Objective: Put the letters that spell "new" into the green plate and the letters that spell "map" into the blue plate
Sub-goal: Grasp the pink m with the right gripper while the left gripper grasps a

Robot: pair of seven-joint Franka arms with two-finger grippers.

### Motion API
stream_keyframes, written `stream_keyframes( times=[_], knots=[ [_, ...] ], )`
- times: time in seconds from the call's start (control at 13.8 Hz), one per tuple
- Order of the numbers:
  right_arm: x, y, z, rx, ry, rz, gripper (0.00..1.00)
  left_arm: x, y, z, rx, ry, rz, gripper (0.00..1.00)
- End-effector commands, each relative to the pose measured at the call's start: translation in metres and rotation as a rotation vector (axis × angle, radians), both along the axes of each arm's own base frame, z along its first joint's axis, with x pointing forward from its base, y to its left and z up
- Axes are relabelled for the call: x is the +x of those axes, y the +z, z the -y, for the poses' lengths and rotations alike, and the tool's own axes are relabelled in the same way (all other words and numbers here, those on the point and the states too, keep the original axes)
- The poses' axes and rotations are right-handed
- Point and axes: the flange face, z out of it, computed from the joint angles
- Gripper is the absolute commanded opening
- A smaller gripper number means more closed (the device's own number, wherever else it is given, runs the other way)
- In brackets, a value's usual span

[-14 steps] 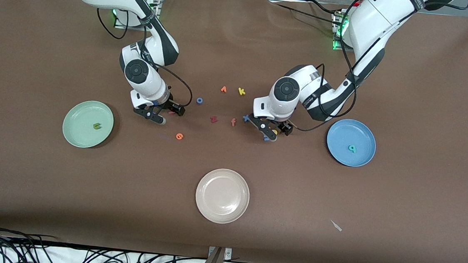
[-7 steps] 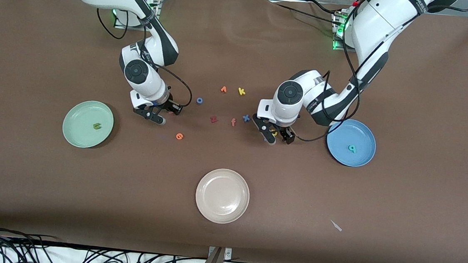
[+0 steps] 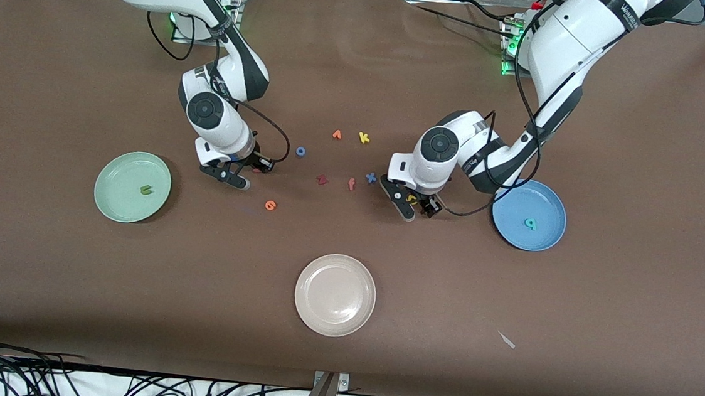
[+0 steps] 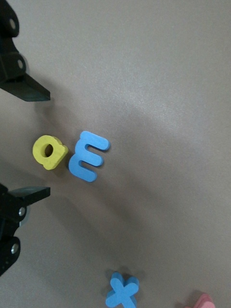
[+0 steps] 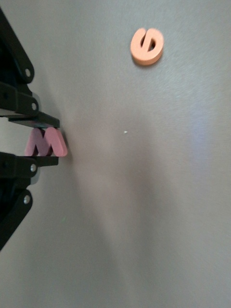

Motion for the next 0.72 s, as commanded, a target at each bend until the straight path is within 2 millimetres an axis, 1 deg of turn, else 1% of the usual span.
stream_keyframes(
  times=[0.0, 0.07, 0.14, 0.22, 0.29, 0.36, 0.43, 0.51, 0.58, 0.65],
  knots=[
    [0.037, 0.063, 0.042, -0.061, 0.119, -0.071, 0.00, 0.007, -0.004, 0.000, -0.012, -0.027, 0.022, 0.74],
    [0.044, 0.079, 0.070, -0.066, 0.165, -0.072, 0.00, 0.007, -0.003, 0.000, -0.013, -0.027, 0.023, 0.60],
    [0.047, 0.091, 0.097, -0.068, 0.222, -0.088, 0.00, 0.005, -0.003, 0.003, -0.014, -0.029, 0.023, 0.43],
    [0.051, 0.099, 0.126, -0.067, 0.267, -0.108, 0.00, 0.007, -0.002, 0.001, -0.013, -0.025, 0.025, 0.30],
    [0.056, 0.106, 0.161, -0.062, 0.304, -0.111, 0.00, 0.008, 0.000, 0.001, -0.014, -0.023, 0.028, 0.16],
    [0.060, 0.106, 0.192, -0.056, 0.346, -0.115, 0.00, 0.008, 0.002, -0.001, -0.011, -0.019, 0.028, 0.04],
    [0.065, 0.100, 0.225, -0.051, 0.378, -0.113, 0.00, 0.010, 0.004, -0.003, -0.008, -0.016, 0.029, 0.02],
    [0.069, 0.090, 0.245, -0.052, 0.403, -0.103, 0.00, 0.013, 0.009, -0.005, -0.004, -0.012, 0.037, 0.02],
    [0.073, 0.074, 0.265, -0.057, 0.410, -0.090, 0.00, 0.016, 0.019, -0.011, 0.018, -0.005, 0.037, 0.02],
    [0.075, 0.059, 0.287, -0.051, 0.416, -0.086, 0.00, 0.021, 0.030, -0.021, 0.045, 0.005, 0.035, 0.02]
  ],
)
